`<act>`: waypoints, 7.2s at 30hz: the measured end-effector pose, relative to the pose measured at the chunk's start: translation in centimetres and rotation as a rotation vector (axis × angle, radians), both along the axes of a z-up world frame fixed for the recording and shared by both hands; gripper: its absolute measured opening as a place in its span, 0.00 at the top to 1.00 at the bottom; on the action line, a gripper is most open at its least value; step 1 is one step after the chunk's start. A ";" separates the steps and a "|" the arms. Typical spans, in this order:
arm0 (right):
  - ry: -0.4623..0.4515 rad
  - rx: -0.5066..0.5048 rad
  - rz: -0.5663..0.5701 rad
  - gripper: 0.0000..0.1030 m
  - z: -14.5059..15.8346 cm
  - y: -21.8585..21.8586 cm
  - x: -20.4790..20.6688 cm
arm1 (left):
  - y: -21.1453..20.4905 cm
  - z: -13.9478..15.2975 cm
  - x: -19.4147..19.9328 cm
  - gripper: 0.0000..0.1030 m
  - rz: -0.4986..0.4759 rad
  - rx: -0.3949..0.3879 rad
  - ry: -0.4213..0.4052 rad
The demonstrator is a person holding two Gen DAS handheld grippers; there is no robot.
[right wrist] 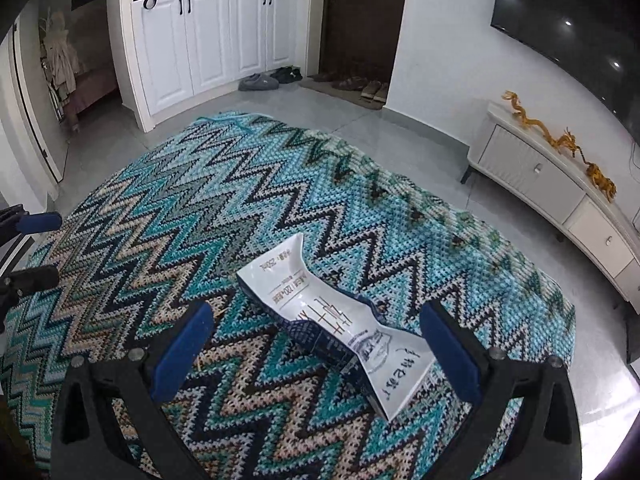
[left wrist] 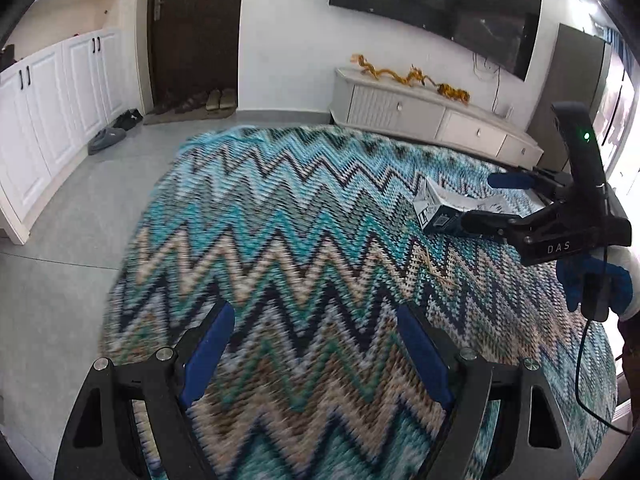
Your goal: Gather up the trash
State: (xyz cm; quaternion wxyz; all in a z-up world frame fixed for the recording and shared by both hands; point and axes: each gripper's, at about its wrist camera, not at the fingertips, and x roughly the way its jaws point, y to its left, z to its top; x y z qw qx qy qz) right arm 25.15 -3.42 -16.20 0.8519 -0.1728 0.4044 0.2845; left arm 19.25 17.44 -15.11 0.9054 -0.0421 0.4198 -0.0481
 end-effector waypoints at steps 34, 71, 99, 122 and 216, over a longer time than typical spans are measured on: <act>0.109 0.059 -0.046 0.59 -2.6 -4.4 -4.0 | -9.1 -1.7 -2.6 0.01 -0.022 0.155 0.048; -0.042 0.442 -0.382 0.59 0.1 -17.9 -22.6 | -34.5 1.5 -25.0 0.05 -0.092 0.174 0.034; 0.015 0.352 -1.132 0.58 -10.6 -46.6 -22.8 | -56.7 6.3 -28.8 0.05 -0.212 0.178 0.011; -0.134 0.268 -1.085 0.32 -0.9 -41.1 -26.4 | -36.0 8.4 -26.5 0.05 -0.186 0.120 -0.096; -0.662 0.156 -0.741 0.11 16.7 -14.6 -38.8 | -27.7 18.8 -42.4 0.00 -0.029 0.059 -0.603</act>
